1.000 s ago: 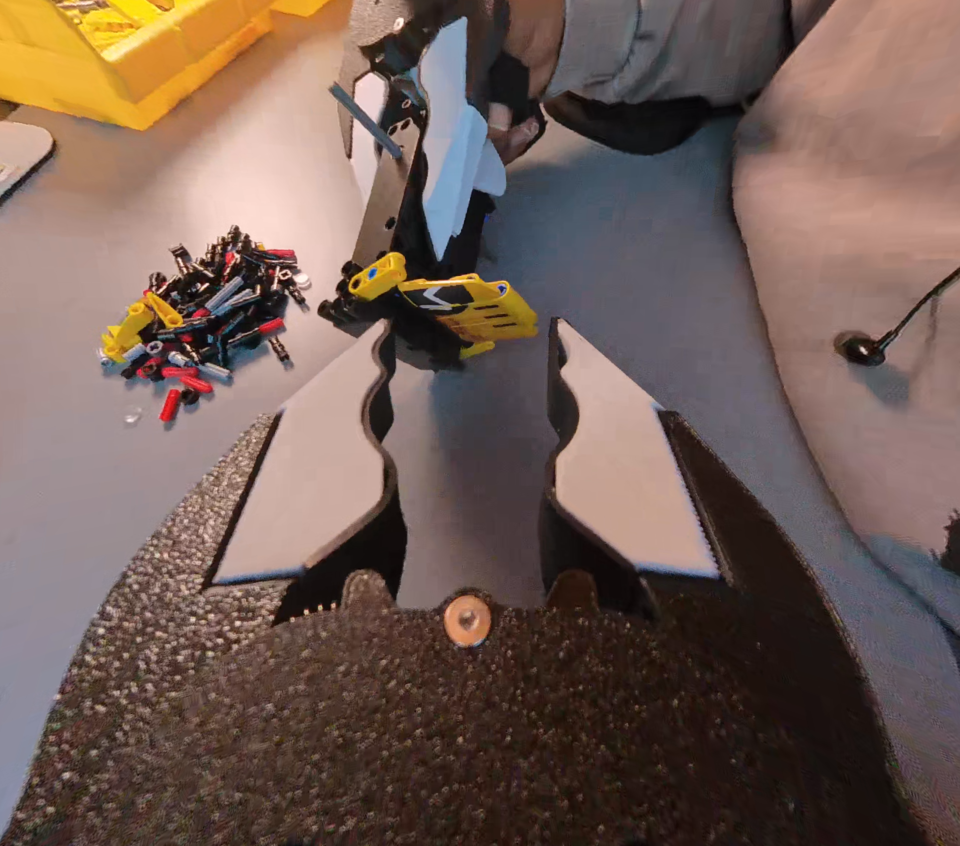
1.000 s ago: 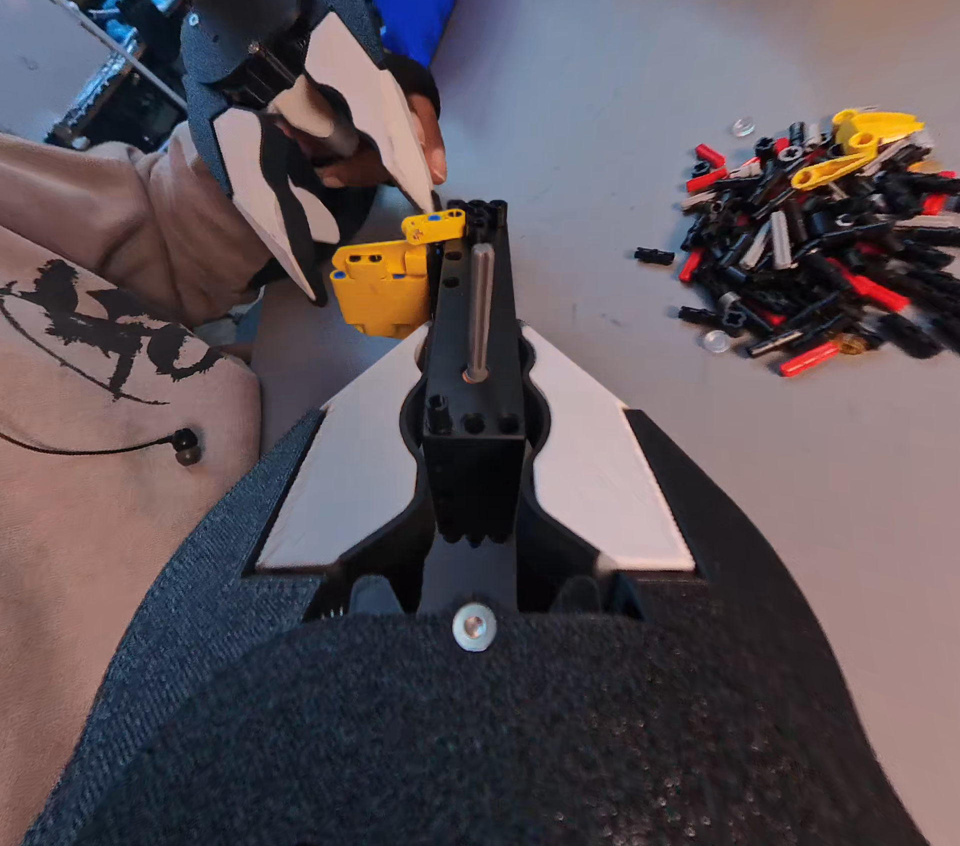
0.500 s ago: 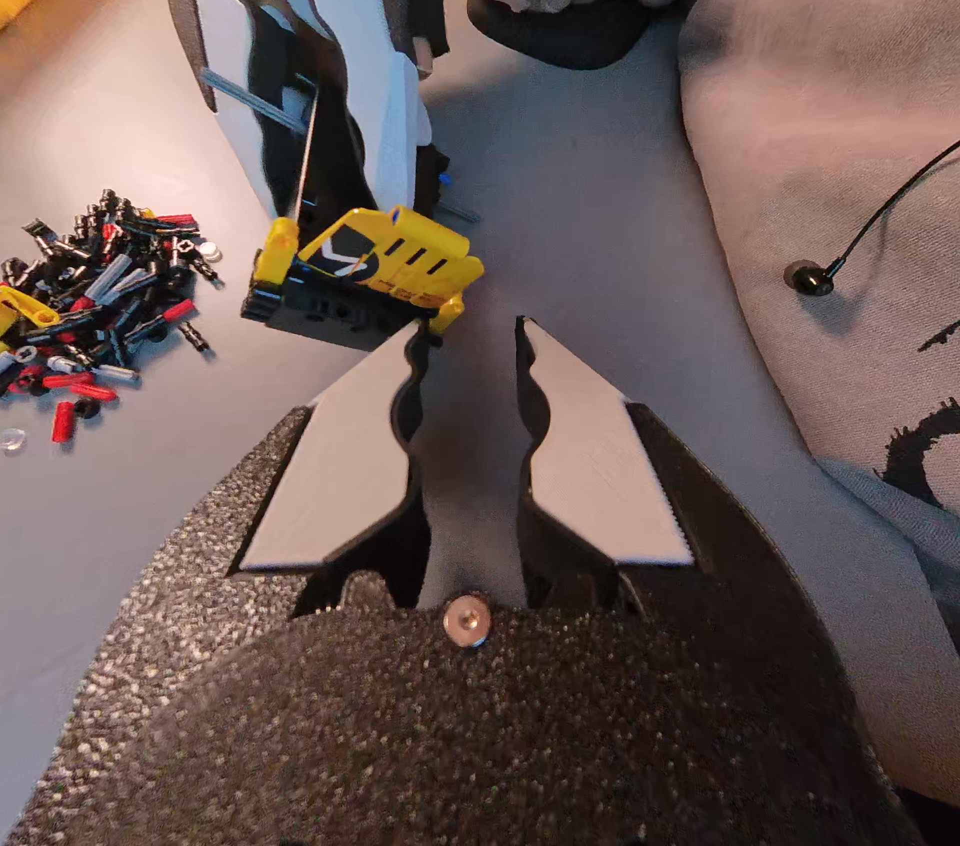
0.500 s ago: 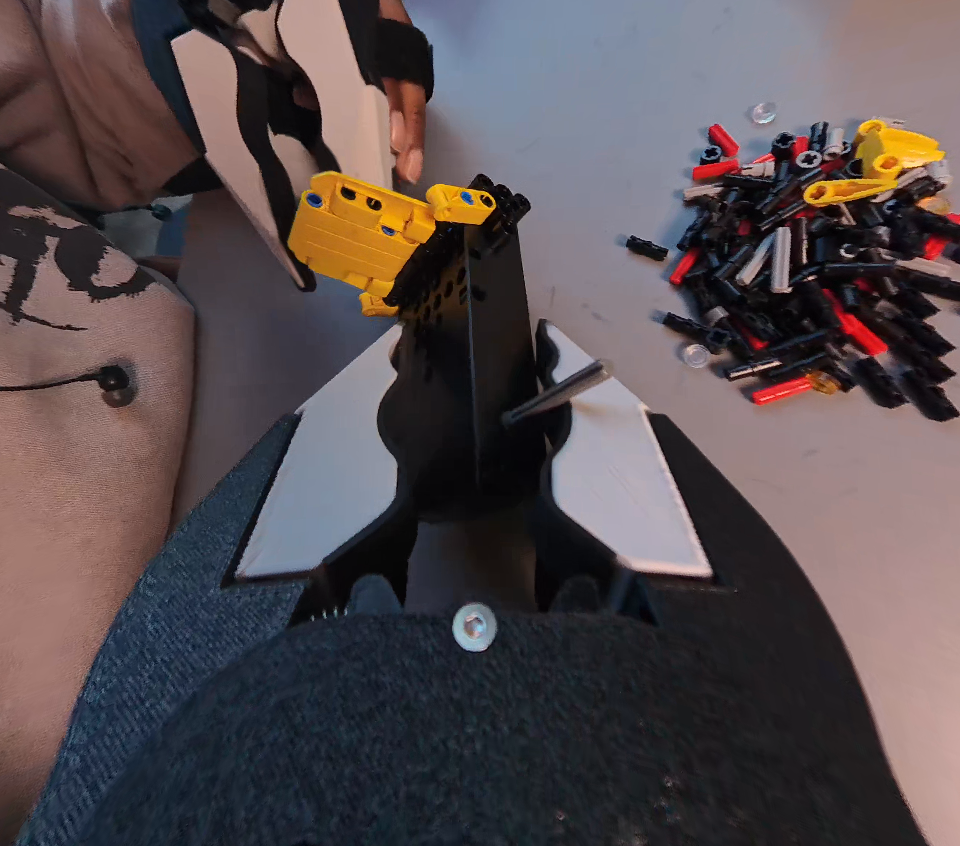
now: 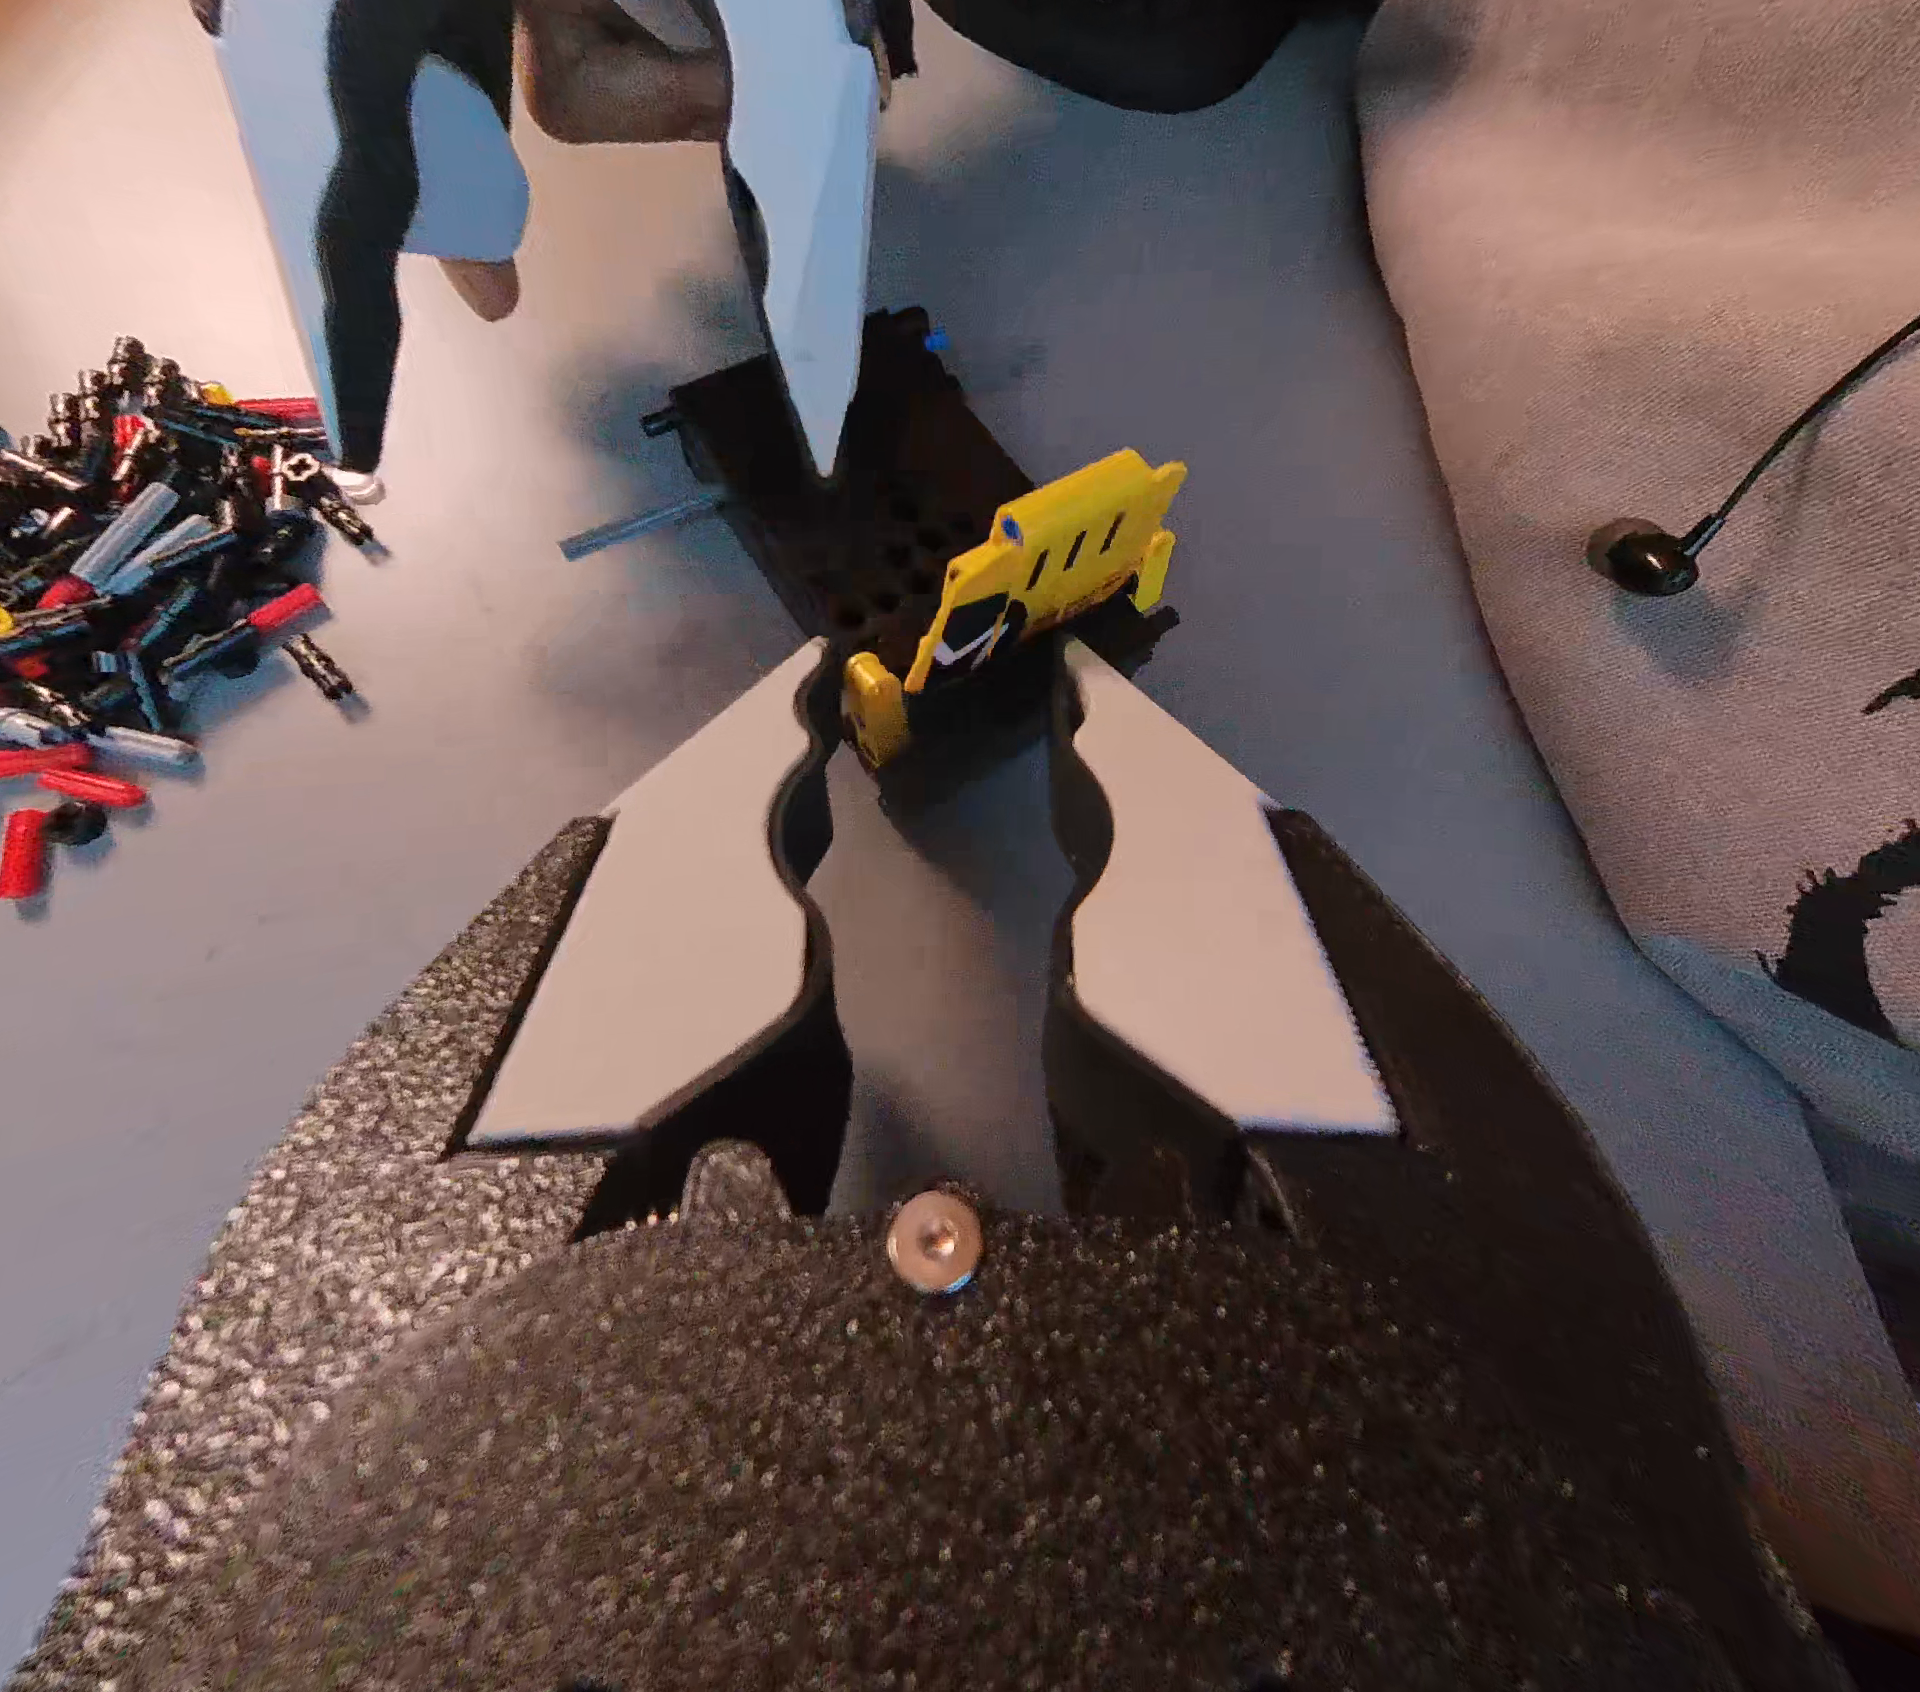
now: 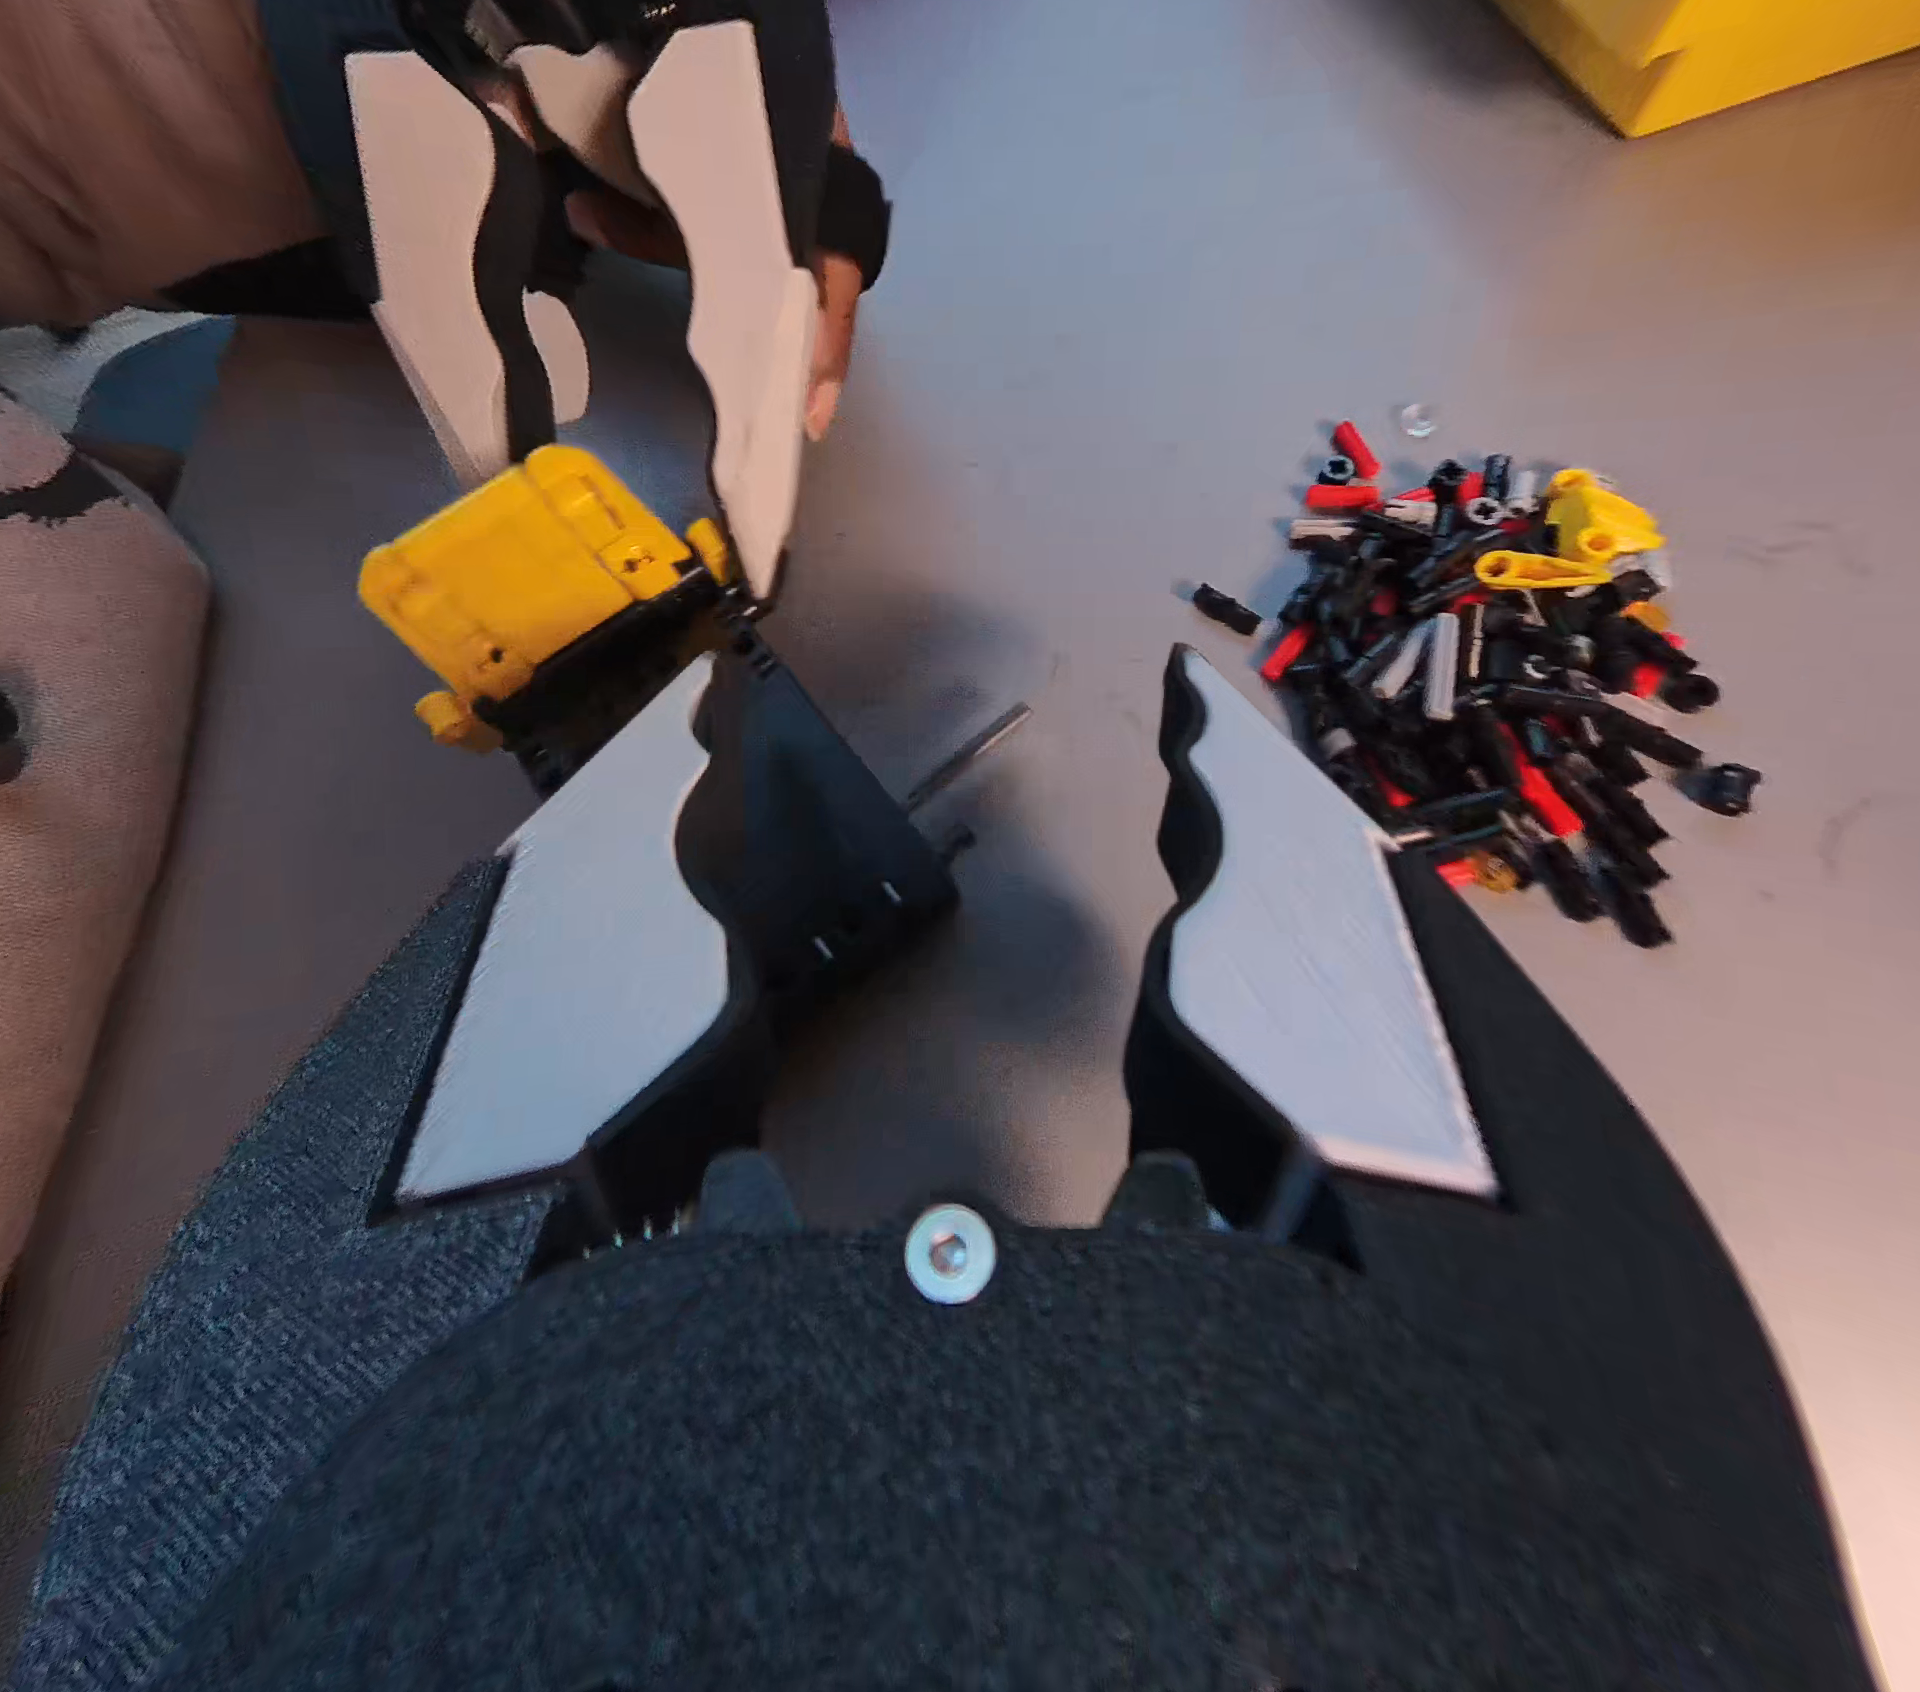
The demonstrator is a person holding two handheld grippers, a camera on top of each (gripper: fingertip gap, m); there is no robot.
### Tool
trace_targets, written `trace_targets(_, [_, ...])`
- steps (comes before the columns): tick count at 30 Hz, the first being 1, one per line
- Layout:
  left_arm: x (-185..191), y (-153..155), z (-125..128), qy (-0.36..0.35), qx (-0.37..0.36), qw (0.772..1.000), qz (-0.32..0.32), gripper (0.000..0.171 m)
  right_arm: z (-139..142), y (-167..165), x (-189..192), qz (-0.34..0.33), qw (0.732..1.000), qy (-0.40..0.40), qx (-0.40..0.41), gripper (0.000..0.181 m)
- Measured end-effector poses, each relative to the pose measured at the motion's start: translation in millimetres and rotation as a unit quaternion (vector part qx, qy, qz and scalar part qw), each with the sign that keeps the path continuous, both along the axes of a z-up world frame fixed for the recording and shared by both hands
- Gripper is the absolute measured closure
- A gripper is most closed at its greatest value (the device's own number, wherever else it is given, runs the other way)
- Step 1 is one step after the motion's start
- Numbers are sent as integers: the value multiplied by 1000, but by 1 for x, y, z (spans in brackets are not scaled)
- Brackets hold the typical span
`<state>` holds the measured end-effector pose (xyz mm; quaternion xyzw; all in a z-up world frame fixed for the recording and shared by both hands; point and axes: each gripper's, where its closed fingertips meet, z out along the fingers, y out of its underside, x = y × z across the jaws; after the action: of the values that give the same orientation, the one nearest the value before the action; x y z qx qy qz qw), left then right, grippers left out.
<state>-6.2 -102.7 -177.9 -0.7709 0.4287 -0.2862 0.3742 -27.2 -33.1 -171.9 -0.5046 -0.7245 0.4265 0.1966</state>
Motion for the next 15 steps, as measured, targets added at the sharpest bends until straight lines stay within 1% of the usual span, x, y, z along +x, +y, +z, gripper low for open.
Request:
trace_targets(2, [-1,-1,1,-1,2,1000,4,139,5,10,3,-14,1000,2,9,94])
trace_targets(5, [-2,-3,1,-3,-6,1000,7,142,23,6,15,-8,1000,22,14,99])
trace_targets(8, [-4,-7,0,-4,-10,1000,6,146,34,-22,34,23,1000,15,9,106])
trace_targets(11, [-5,-12,-1,-3,-17,1000,-7,139,37,-70,42,46,999,4,-11,116])
trace_targets(13, [-5,-14,-4,6,-19,1000,-9,138,27,-89,36,19,1000,-12,-4,125])
trace_targets(15, [-4,-14,-8,20,-18,1000,-8,139,13,-92,27,-19,999,-26,21,133])
